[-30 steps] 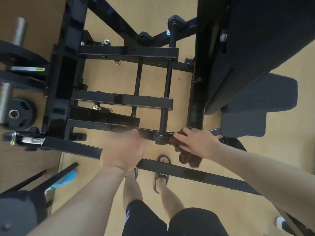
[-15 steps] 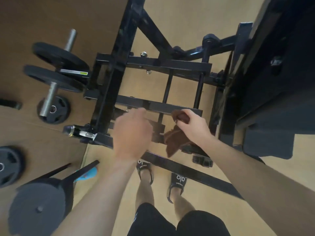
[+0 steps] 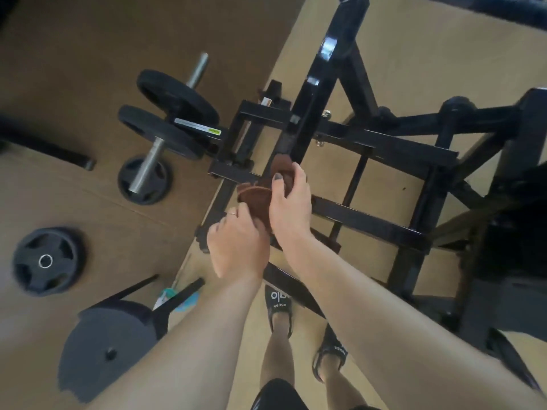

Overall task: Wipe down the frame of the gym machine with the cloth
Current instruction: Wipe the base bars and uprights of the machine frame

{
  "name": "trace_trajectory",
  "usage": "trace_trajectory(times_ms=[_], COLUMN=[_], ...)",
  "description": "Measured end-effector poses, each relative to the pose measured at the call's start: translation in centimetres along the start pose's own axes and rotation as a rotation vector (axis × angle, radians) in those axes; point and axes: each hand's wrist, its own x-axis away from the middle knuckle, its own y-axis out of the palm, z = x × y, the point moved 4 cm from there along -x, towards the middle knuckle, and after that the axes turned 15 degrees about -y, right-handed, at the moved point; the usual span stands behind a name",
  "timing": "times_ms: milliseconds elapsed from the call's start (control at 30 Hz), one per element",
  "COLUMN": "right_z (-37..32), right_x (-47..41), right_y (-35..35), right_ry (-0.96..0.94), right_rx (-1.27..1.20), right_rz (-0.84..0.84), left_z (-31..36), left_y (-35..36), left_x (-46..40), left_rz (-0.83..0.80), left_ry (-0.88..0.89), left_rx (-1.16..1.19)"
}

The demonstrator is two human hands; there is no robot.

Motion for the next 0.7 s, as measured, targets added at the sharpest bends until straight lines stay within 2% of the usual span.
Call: trace_trajectory(times_ms=[133,267,400,533,600,700], right_z=[0.3,0.1,0.1,-1.0,-1.6,-0.6], right_x=[-1.2,-2.7,-6.8,-12.0,-11.7,-6.0], right_y=[2.1,2.1,1.1,-0.3,-0.4,0.9], right_ry=[-0.093,-0.306,-0.408,-0.414,-0.45,-0.529], right_rx=[0.31,0.562,0.549,0.507,0.488,0.435], right_rz=[-0.057,-0.046,-0.001,0.001,0.004,-0.054], left_z=[0.2,0.3,0.2,0.3,0.2,0.1], left_y=[-0.1,0.3,0.4,0.6,0.6,0.6], left_x=[0.1,0.1,0.2,0.0,0.0,0.2], left_rz=[-0.096,-0.094,-0.043,-0.084,-0.086,-0.001], left_ry=[0.008,-0.024,-0.018,-0.016,-0.033,-0.016], left_rx=[-0.032,0.012,0.003,-0.053,-0.038,-0.011])
